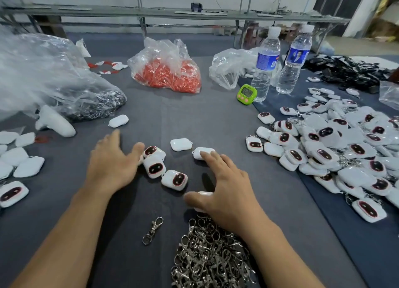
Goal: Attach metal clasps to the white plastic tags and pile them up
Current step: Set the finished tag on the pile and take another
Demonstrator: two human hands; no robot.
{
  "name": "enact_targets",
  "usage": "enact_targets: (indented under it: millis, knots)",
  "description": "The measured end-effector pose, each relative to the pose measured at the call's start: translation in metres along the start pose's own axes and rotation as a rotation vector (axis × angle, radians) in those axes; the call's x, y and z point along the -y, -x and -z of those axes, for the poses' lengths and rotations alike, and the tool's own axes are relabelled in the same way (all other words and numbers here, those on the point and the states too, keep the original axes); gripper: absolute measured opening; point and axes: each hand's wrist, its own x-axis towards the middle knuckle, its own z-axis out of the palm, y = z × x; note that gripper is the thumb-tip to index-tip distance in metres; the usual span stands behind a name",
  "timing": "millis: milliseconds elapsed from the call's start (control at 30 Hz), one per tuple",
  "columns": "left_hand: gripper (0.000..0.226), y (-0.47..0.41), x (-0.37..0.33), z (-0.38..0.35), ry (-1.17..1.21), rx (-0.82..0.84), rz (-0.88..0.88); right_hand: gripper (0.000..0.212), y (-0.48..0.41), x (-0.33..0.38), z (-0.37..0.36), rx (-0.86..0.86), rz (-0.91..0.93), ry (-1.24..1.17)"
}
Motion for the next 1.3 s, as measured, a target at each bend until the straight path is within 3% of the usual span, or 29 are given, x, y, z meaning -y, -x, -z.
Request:
enact_targets:
  millis: [67,167,300,433,567,667,733,767,833,900,967,1033,1300]
  knots:
    - [0.071,-0.011,-0.008,-0.007,0.08,0.038,-0.055,0.094,-0.006,-0.001,-0.005,-0.012,0.012,0.092]
    - [0.079,-0.046,-0.006,-0.009,0.008,-0.009,-0.062,0.098,-0.02,-0.004,-0.009,0.0,-0.027,0.041]
    - [0.073,-0.073,-0.005,-0.009,-0.159,0.149,-0.07,0.099,-0.046,0.0,-0.013,0.0,-0.024,0.009]
    - [0.059,-0.043,-0.025,-0.019,-0.048,0.232,-0.229,0.077,-0.056,0.005,-0.02,0.015,0.031,0.082]
    - [0.05,0.012,-0.046,-0.032,0.032,0.22,-0.387,0.056,-0.048,-0.002,-0.007,0.012,-0.026,-0.066]
    - [0.047,0.04,-0.063,-0.033,0.202,0.25,-0.332,0.035,-0.039,-0.005,-0.002,-0.067,-0.086,-0.123]
    - [0.042,0.056,-0.075,-0.022,0.425,0.161,-0.186,0.021,-0.03,-0.006,0.001,-0.202,-0.137,-0.274]
    - [0.036,0.066,-0.081,-0.014,0.434,0.066,-0.198,0.019,-0.025,-0.008,0.003,-0.292,-0.174,-0.391]
    - [0.022,0.096,-0.091,0.003,0.332,0.005,-0.374,0.026,-0.013,-0.014,0.01,-0.454,-0.253,-0.651]
    - [0.021,0.132,-0.101,0.018,0.19,0.204,-0.588,0.033,-0.001,-0.018,0.016,-0.512,-0.313,-0.931]
    - [0.034,0.163,-0.107,0.018,-0.011,0.421,-0.724,0.034,0.007,-0.019,0.023,-0.501,-0.35,-1.116]
    - [0.042,0.179,-0.106,0.007,-0.148,0.489,-0.795,0.03,0.012,-0.019,0.028,-0.475,-0.378,-1.215]
    - [0.009,0.17,-0.104,-0.019,0.033,0.214,-0.699,0.024,0.016,-0.014,0.038,-0.361,-0.43,-1.303]
